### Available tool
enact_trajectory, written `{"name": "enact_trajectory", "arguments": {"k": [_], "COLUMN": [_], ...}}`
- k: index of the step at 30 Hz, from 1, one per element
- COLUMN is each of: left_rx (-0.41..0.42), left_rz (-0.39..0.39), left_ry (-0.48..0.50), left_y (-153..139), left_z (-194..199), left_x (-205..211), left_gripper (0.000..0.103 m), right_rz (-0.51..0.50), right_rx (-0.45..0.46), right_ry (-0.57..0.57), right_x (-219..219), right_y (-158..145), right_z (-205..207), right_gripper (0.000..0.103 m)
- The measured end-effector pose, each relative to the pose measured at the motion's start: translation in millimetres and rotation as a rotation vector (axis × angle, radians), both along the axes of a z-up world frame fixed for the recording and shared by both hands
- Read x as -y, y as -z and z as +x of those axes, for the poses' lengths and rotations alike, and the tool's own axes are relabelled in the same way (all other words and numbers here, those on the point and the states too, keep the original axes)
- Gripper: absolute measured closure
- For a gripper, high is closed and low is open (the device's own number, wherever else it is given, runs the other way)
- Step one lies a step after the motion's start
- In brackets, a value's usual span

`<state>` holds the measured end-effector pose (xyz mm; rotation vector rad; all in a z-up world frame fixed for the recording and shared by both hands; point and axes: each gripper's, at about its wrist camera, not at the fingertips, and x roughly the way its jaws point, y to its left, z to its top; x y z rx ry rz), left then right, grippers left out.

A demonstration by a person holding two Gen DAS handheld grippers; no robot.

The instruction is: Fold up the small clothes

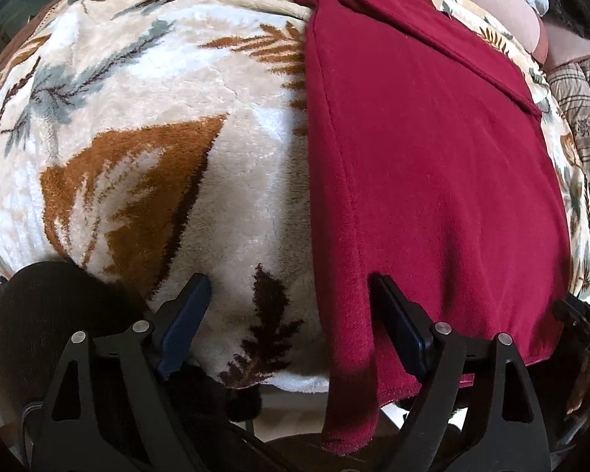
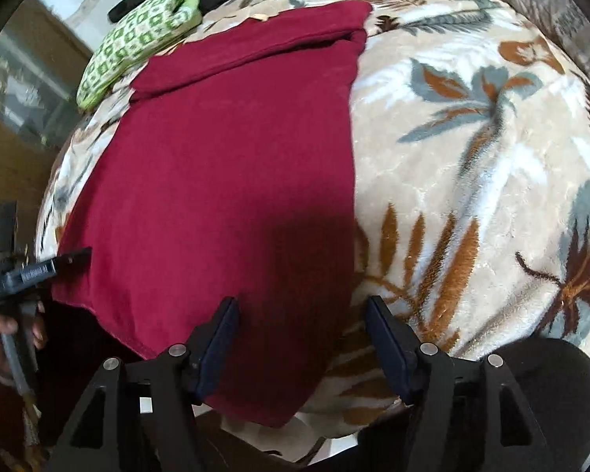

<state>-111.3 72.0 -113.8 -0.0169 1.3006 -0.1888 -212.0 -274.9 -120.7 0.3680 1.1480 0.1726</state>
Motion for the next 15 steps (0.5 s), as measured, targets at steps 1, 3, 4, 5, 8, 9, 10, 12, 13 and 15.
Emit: {"name": "enact_trajectory", "arguments": {"k": [1,3,4,5,8,9,10,12,13,15], "left_rx": [0.000,0.004,0.010,0.015,0.024,0.024,0.028,0.038,0.032,0.035], "left_rz": [0.001,0.000,0.000,-0.001,-0.039,-0.050,-0.048,-0.036,-0.065,-0.135], "left_ry": [0.005,0.011,0.013,0.016,0.033,0.038,0.045,0.054,0.050,0.041], "left_y": [0,-1,-2,-4,-14,-16,-18,-22,-24,-32], "left_z": [1,2,2,1,2,4,6,11,15,22], "left_x": [0,1,1,1,-3,-3,-3,-1,-2,-7], "left_gripper": [0.018,0.025,0.029,0.038,0.083,0.091,0.091,0.094,0.094,0.094], "right_rz": [-0.001,0.009,0.028,0.039,0.074,0.099,0.146,0.203,0.223,0.252], "right_rx": [0.002,0.009,0.009,0.011,0.031,0.045,0.063,0.093,0.111,0.152], "right_ry": [0.000,0.021,0.024,0.020,-0.015,-0.022,-0.028,-0.034,-0.039,-0.043], "right_x": [0,3,3,4,2,2,3,5,5,6], "right_y": [1,1,2,1,-6,-9,-12,-19,-23,-33], "right_z": [1,3,5,5,7,9,10,11,13,16], "right_gripper": [0.047,0.076,0.081,0.083,0.091,0.091,0.091,0.092,0.092,0.092]}}
